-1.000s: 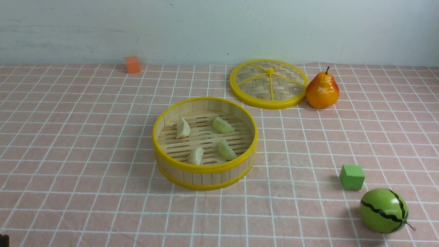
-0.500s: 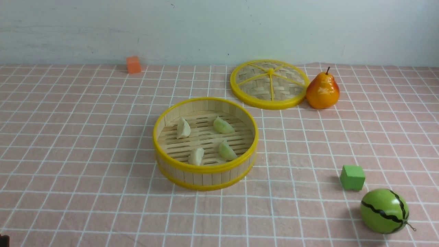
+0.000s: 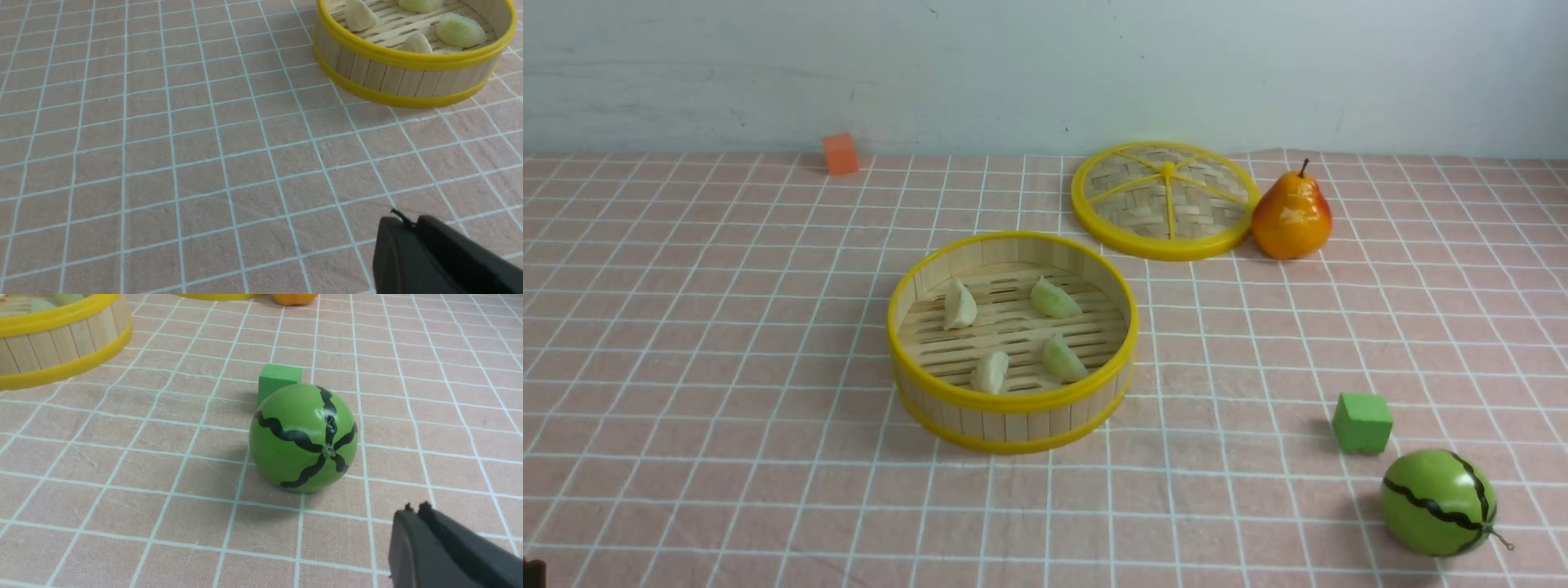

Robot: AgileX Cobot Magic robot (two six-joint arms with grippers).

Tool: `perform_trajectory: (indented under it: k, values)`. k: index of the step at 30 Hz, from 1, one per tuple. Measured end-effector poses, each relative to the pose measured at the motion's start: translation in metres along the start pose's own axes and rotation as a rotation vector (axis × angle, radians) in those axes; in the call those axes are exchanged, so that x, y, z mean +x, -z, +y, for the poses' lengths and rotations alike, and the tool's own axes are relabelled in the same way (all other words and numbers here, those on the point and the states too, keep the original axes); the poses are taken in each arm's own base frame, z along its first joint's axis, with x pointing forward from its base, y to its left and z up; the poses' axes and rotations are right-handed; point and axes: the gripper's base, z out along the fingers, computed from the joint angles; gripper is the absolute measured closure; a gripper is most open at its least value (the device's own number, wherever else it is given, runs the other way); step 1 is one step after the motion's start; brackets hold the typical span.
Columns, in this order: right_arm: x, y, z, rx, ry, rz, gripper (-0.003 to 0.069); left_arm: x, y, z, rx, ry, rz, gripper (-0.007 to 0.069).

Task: Put the dumplings into the steamer on the table with the pink tablecloth.

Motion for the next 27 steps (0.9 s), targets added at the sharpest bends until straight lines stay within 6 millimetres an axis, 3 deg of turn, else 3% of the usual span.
perform_trajectory:
  k: [5,11,15,17,22,27]
  values:
    - [0.0,0.0,0.0,0.0,0.0,0.0,0.0659,0.004,0.0,0.0,0.005,0.002,-0.014,0.0572]
    - [0.0,0.0,0.0,0.0,0.0,0.001,0.0652,0.035,0.003,0.005,-0.045,0.09,-0.163,0.0568]
    - [0.0,0.0,0.0,0.0,0.0,0.001,0.0648,0.047,-0.008,0.0,-0.052,0.12,-0.267,0.0597]
    - [0.0,0.0,0.0,0.0,0.0,0.001,0.0646,0.061,-0.021,-0.001,-0.086,0.135,-0.309,0.0638]
    - [0.0,0.0,0.0,0.0,0.0,0.003,0.0641,0.082,-0.029,0.0,-0.122,0.142,-0.152,0.0638]
    - [0.0,0.0,0.0,0.0,0.0,0.004,0.0636,0.086,-0.03,-0.001,-0.124,0.106,-0.114,0.0638]
